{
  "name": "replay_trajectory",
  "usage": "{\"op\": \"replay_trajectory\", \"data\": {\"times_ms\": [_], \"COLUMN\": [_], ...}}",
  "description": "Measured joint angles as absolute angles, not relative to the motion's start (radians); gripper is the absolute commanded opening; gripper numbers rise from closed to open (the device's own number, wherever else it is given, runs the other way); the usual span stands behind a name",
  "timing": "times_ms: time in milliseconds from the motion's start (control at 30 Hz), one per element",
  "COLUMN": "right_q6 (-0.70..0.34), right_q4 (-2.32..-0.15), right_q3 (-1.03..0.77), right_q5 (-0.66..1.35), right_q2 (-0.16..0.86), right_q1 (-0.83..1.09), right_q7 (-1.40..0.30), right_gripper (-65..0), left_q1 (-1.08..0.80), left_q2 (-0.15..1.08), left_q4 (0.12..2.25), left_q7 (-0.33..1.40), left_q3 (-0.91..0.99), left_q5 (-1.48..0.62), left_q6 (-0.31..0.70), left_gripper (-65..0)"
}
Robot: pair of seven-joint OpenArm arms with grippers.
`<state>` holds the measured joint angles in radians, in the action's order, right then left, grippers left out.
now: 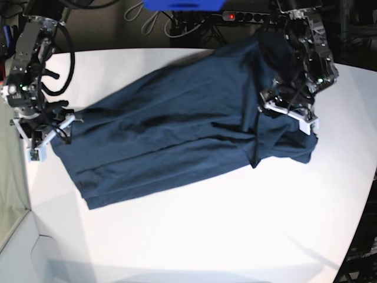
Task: Layout the t-shirt on the table in an organized manner, then fold the t-shirt properly
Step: 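Release and regrasp the shirt fabric with the left gripper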
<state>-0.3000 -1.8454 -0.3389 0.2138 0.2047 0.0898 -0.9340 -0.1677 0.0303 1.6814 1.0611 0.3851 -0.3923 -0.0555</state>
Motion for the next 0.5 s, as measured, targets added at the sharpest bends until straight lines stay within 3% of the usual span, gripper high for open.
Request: {"op": "replay_trajectory", "data": {"times_ms": [167, 500], "right_q6": [-0.300, -0.300], "right_q4": [-1.840, -1.779], "right_q3": [-0.339, -0.339], "right_q5": [0.214, 0.214], "right_q2": [0.205, 0.205], "right_q1": [0.101, 0.106], "right_q7": [-0.929, -0.931], "right_gripper": [-26.9, -26.9], "left_q1": [-0.167, -0.163], "left_q2": [0.030, 0.030], "left_q4": [1.686, 1.693], "left_q7": [1.016, 1.016], "left_q3": [0.383, 0.385], "left_q5": [-0.392, -0.393], "left_q6": [-0.056, -0.056], "left_gripper": [-40.9, -42.3]}}
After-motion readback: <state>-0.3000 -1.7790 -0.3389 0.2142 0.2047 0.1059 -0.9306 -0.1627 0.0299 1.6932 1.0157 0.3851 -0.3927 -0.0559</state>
